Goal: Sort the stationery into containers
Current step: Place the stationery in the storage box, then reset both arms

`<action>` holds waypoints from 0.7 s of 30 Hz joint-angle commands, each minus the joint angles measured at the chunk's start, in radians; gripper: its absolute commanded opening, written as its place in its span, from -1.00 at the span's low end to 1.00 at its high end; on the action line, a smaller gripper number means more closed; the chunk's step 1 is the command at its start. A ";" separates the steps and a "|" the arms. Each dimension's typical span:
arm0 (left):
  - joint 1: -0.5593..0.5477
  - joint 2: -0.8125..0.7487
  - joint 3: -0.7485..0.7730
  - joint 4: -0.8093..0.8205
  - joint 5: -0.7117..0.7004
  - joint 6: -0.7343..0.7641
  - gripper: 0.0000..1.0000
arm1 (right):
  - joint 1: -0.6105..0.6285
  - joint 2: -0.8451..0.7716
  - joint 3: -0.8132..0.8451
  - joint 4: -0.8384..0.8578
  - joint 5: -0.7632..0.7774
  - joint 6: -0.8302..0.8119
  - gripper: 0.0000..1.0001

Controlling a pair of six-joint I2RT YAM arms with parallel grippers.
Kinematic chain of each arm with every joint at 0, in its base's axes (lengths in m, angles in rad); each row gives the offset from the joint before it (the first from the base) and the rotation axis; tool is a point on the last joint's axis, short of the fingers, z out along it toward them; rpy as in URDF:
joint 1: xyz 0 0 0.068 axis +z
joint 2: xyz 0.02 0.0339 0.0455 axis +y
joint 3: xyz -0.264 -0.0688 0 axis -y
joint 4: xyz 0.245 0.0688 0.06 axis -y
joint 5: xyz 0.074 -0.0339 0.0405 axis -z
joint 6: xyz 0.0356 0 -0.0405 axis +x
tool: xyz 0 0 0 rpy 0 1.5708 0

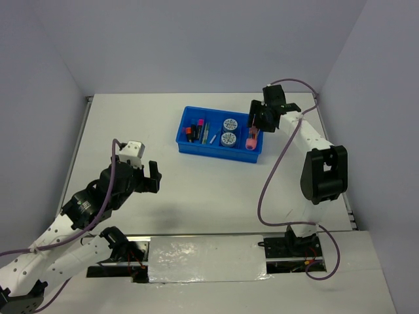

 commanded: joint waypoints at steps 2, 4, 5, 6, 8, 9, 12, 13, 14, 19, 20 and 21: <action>0.005 -0.014 0.003 0.039 0.010 0.017 0.99 | 0.008 0.007 0.075 -0.019 0.017 -0.008 0.51; 0.003 -0.012 0.003 0.037 0.008 0.017 0.99 | 0.014 0.010 0.085 -0.022 0.017 -0.011 0.68; 0.005 -0.011 0.004 0.037 0.008 0.017 0.99 | 0.014 0.016 0.093 -0.039 0.017 -0.013 0.75; 0.003 -0.011 0.004 0.036 0.004 0.017 0.99 | 0.014 0.017 0.113 -0.051 0.017 -0.010 0.77; 0.005 -0.006 0.009 0.031 -0.013 0.011 0.99 | 0.017 0.000 0.121 -0.070 0.040 -0.010 0.78; 0.006 -0.003 0.012 0.025 -0.042 0.006 0.99 | 0.018 -0.016 0.116 -0.073 0.042 -0.013 0.78; 0.045 0.035 0.032 -0.007 -0.080 -0.015 0.99 | 0.035 -0.123 0.070 -0.068 0.065 -0.037 0.80; 0.081 0.046 0.043 -0.018 -0.117 -0.032 0.99 | 0.044 -0.160 0.052 -0.064 0.082 -0.054 0.82; 0.100 0.063 0.049 -0.027 -0.142 -0.044 0.99 | 0.064 -0.239 0.005 -0.059 0.124 -0.063 0.83; 0.235 0.055 0.063 -0.050 -0.202 -0.071 0.99 | 0.107 -0.552 -0.164 -0.067 0.214 -0.082 0.93; 0.250 0.054 0.064 -0.052 -0.206 -0.074 0.99 | 0.107 -0.600 -0.210 -0.077 0.226 -0.079 0.93; 0.279 0.054 0.063 -0.050 -0.211 -0.075 0.99 | 0.112 -0.647 -0.236 -0.082 0.227 -0.083 0.97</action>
